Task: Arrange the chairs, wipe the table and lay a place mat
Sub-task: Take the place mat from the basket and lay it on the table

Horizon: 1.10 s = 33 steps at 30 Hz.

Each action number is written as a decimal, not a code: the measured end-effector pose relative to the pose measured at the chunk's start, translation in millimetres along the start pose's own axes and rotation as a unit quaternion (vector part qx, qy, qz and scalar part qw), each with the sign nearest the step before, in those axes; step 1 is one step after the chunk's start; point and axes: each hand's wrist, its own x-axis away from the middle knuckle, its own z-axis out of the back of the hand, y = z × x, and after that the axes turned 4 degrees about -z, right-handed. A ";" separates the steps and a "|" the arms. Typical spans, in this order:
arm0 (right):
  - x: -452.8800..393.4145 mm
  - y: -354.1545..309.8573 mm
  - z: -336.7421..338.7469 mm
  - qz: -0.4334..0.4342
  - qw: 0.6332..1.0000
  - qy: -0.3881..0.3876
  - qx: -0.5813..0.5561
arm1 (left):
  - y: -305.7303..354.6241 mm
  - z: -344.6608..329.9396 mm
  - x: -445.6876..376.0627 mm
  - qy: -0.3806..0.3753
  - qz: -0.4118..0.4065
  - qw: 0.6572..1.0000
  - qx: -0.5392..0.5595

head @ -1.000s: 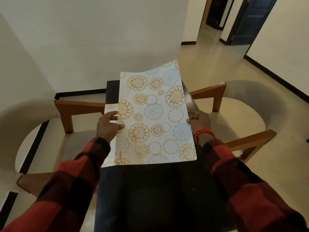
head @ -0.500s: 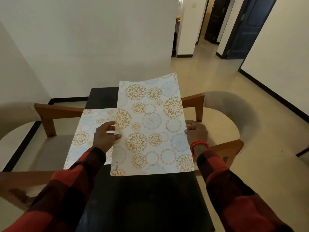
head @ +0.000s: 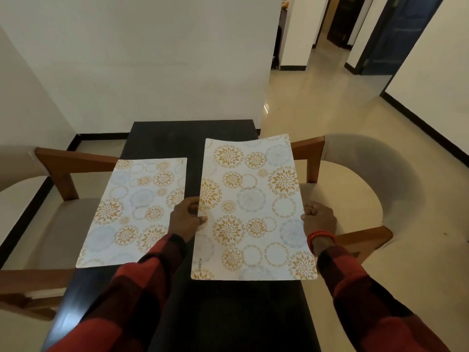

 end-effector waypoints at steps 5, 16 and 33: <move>-41.7 20.3 -31.1 -0.042 0.999 -0.014 0.009 | -31.3 -28.4 -31.1 -0.011 0.024 1.000 -0.016; -103.7 26.3 -109.9 -0.009 0.997 -0.071 0.024 | -71.9 -48.2 -107.2 -0.002 0.031 0.997 -0.065; -137.8 40.2 -153.9 -0.017 0.993 -0.093 0.064 | -85.1 -59.9 -140.8 -0.003 0.021 0.989 -0.149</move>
